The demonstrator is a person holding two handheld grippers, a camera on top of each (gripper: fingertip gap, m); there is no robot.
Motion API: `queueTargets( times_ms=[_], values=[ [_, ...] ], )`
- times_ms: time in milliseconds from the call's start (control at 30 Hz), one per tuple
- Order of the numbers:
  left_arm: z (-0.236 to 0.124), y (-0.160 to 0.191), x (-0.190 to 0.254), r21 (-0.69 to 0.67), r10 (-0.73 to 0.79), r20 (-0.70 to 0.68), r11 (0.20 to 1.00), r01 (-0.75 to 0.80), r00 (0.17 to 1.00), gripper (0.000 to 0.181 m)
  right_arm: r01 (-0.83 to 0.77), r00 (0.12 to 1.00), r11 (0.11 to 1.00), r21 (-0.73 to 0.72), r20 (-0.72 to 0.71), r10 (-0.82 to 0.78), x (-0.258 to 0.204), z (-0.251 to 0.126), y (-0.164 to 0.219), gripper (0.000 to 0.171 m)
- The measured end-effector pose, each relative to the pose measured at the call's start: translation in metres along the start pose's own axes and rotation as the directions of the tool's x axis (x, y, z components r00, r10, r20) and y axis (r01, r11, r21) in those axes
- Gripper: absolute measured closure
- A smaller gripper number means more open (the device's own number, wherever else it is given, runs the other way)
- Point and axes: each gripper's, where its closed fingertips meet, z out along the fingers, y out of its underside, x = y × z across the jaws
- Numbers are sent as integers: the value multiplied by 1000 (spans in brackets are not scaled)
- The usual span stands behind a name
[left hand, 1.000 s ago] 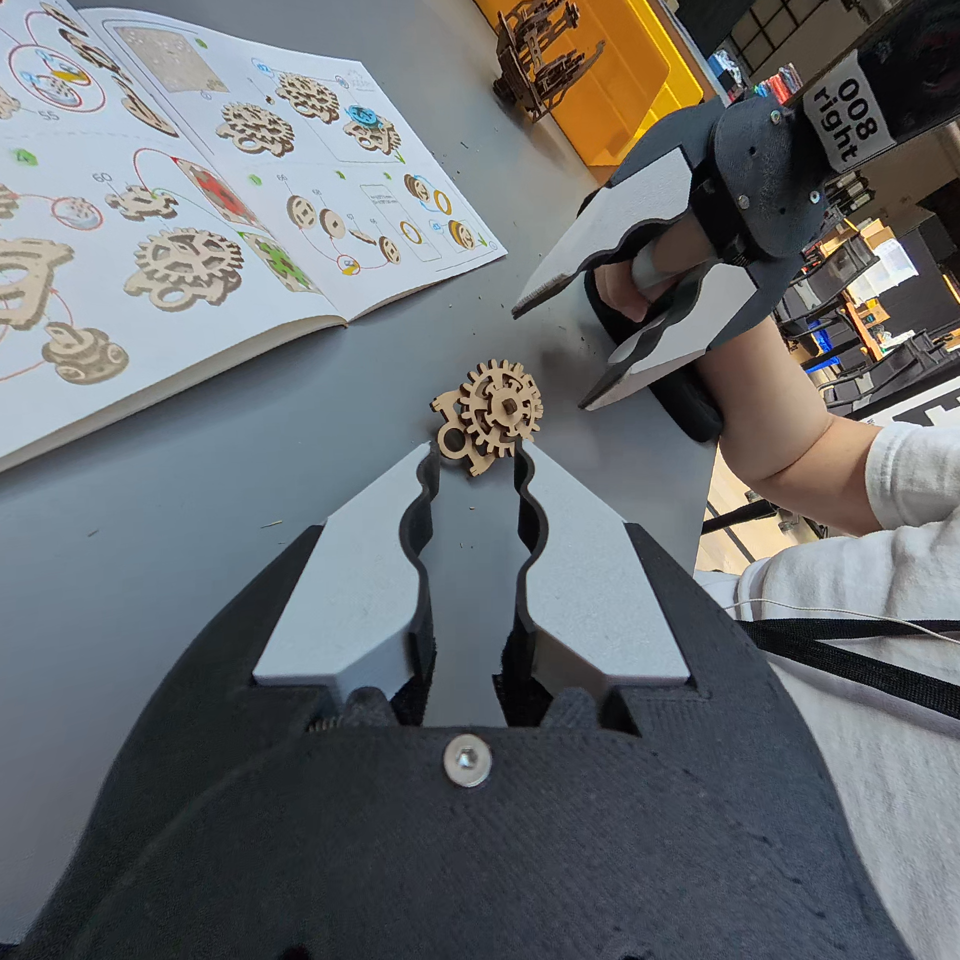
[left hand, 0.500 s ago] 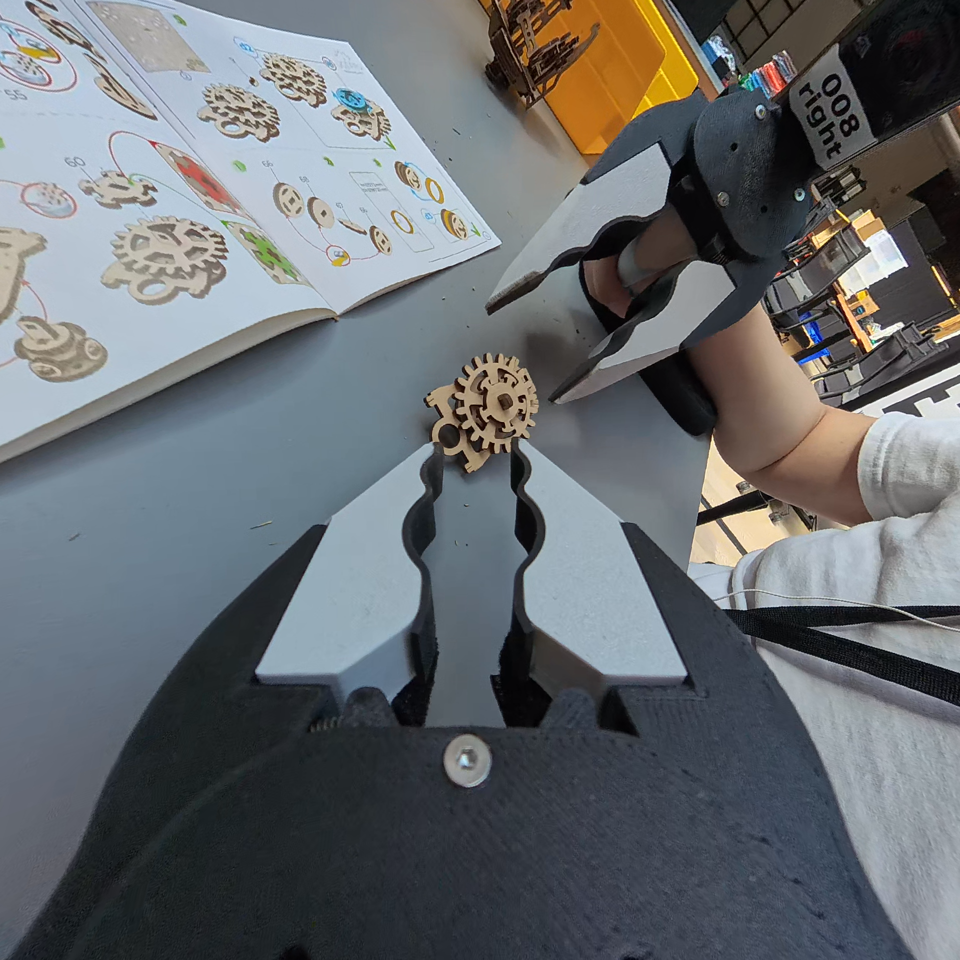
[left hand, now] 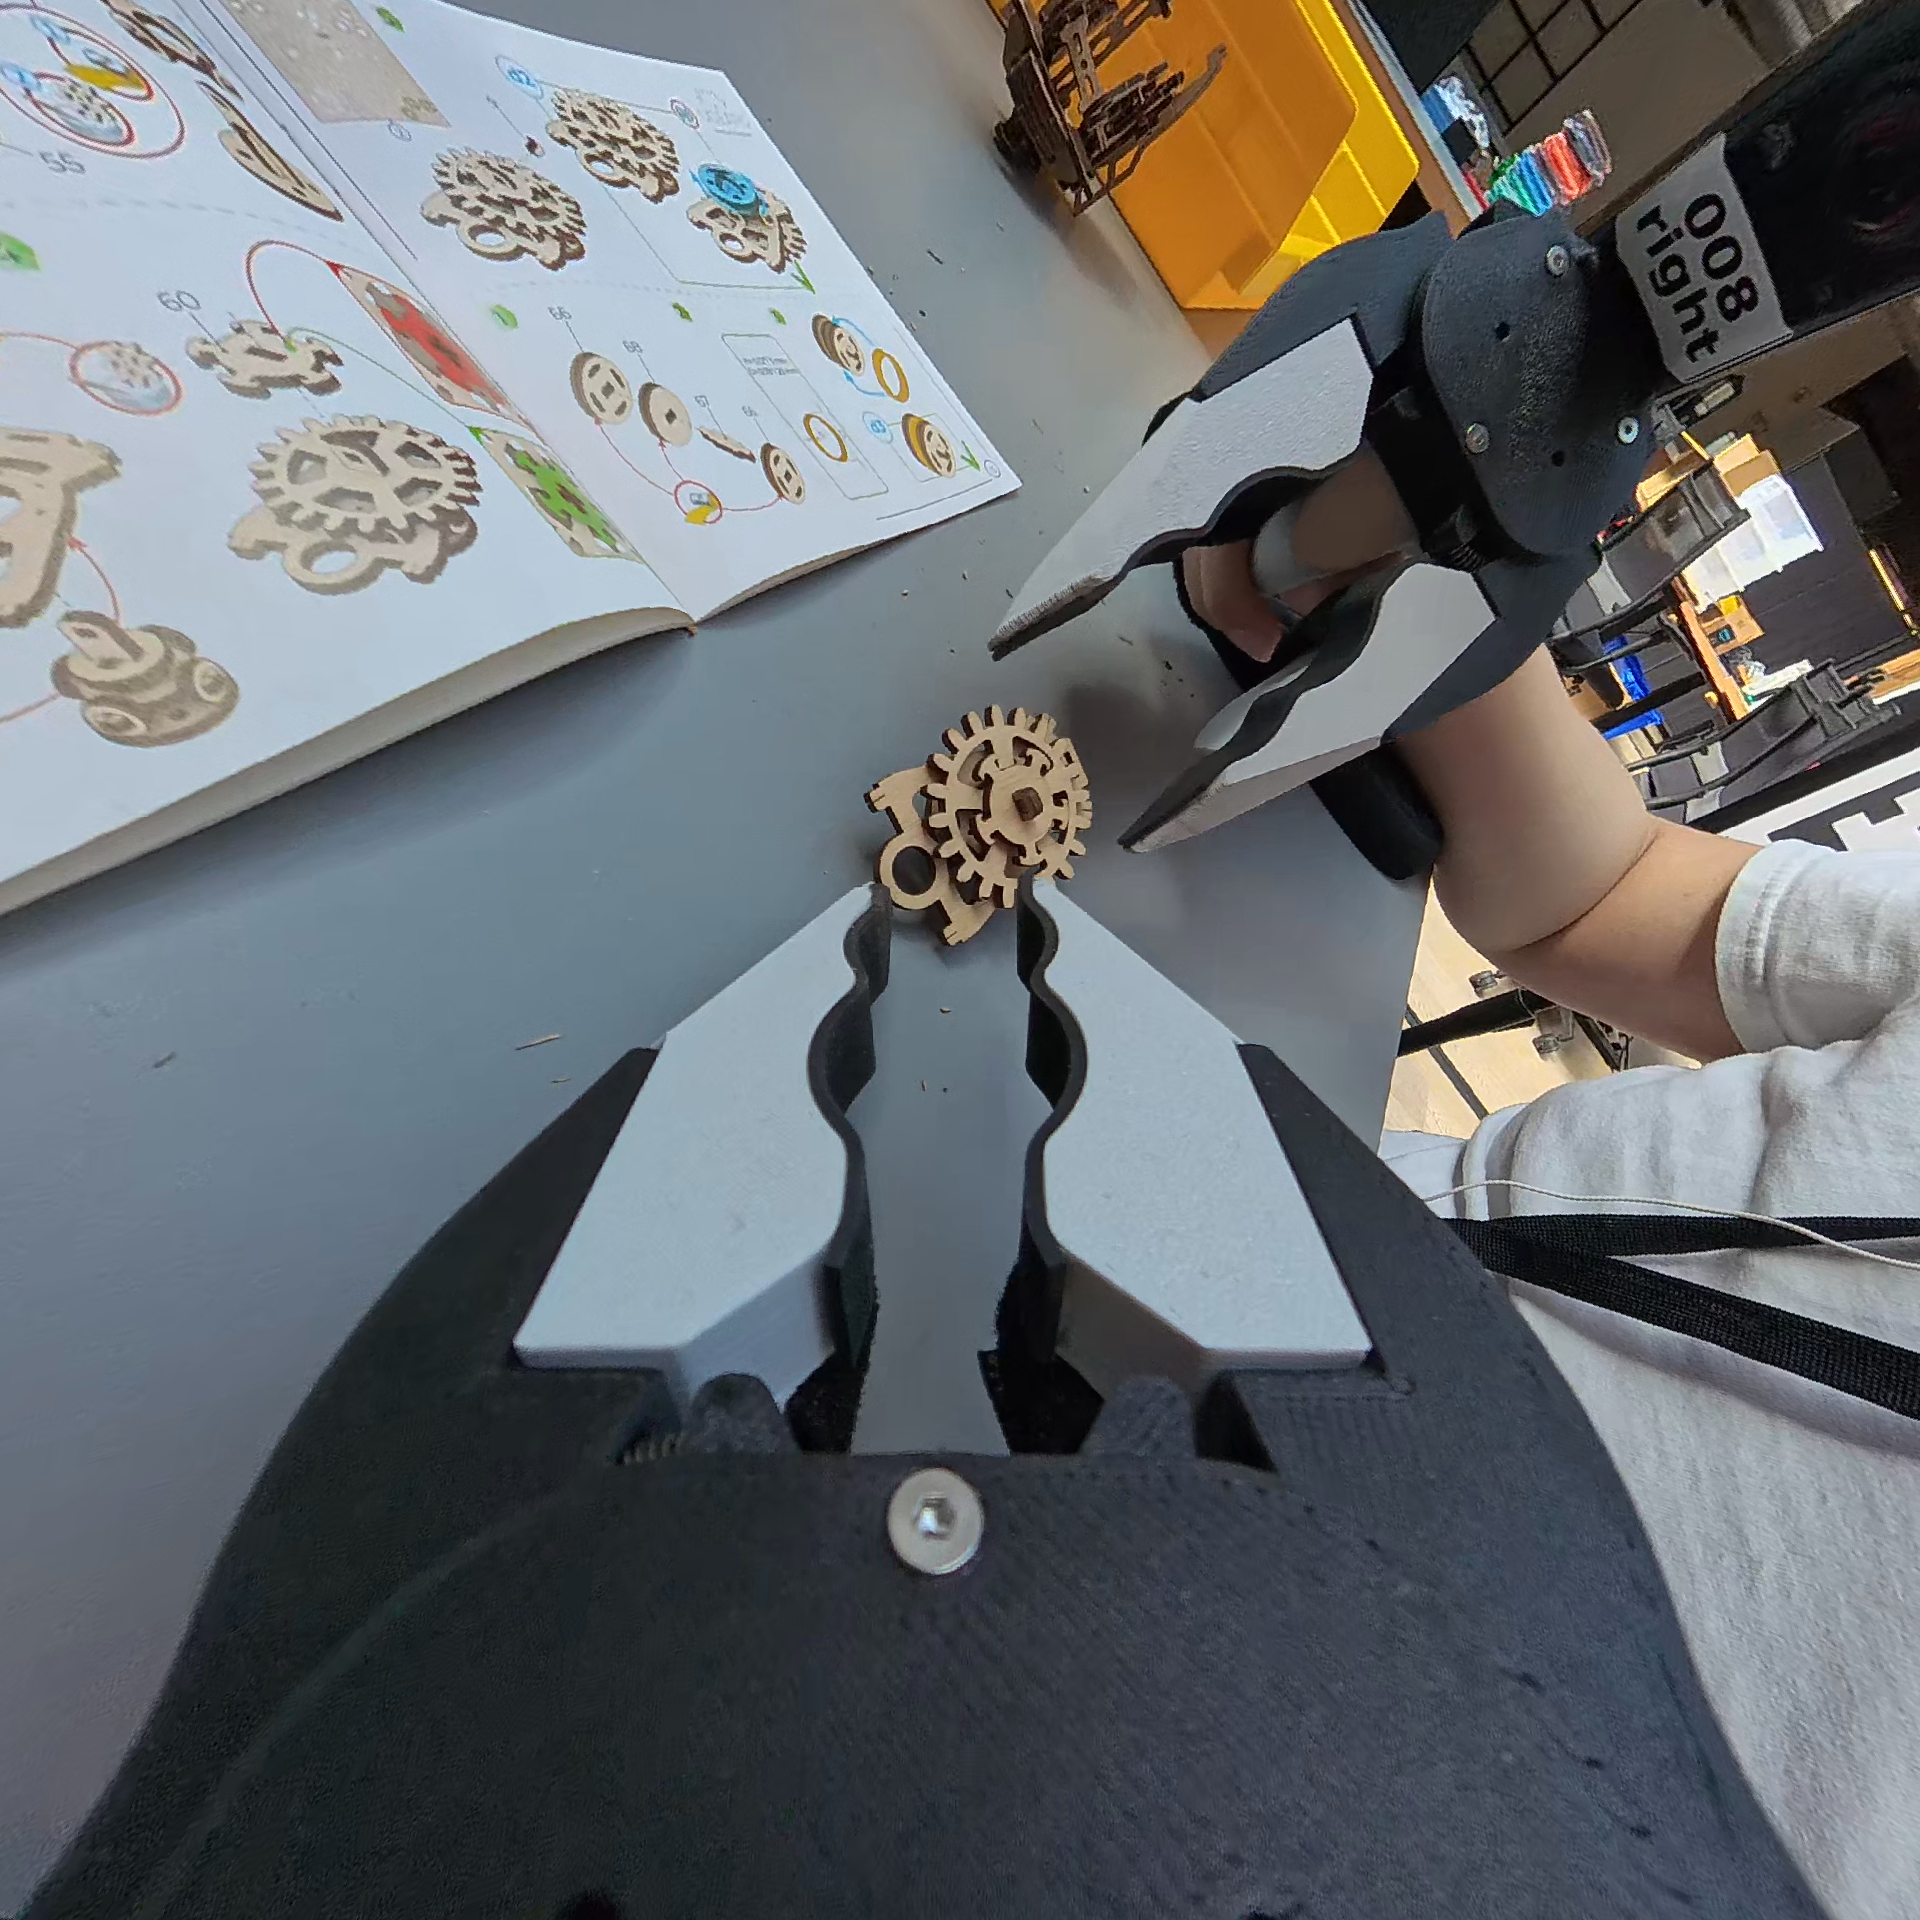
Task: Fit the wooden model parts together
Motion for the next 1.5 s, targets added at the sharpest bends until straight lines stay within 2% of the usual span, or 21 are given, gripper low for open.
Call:
queueTargets(
  times_ms=[300, 567, 800, 1167, 1233, 1267, 1333, 1433, 1500],
  values=[
    [-1, -1, 0, 7, 1, 4, 1000, -1, 1000, 159, -16, 998, 999, -28, -53, 15, 13, -2, 7, 124],
    [1, 2, 0, -9, 8, 12, 1000, -8, 1000, 158, -4, 999, 999, -32, -40, 2, 11, -2, 8, 124],
    [0, 1, 0, -1, 7, 16, 1000, -7, 1000, 159, 33, 999, 997, 75, -38, -30, 5, -7, -14, 126],
    [1, 2, 4, -7, 53, 23, 999, -53, 998, 153, -72, 997, 997, 28, 29, 71, 5, 19, -5, 116],
    [1, 1, 6, -3, 84, 28, 996, -84, 996, 149, -97, 995, 995, 18, 14, 97, 10, 22, -4, 117],
    [1, -1, 7, 5, 109, 30, 994, -109, 994, 147, -106, 994, 994, 12, 22, 106, 10, 23, -4, 127],
    [-1, -7, 16, 46, 197, 24, 979, -198, 980, 132, -126, 992, 992, 7, 33, 126, 10, 23, -3, 128],
    [-6, -24, 29, 150, 396, 99, 901, -407, 913, 113, -104, 994, 994, 15, 36, 103, 10, 17, -1, 129],
    [-6, -28, 28, 143, 492, 195, 842, -521, 848, 102, -77, 996, 996, 43, 47, 75, 6, 10, -1, 128]
  ],
)
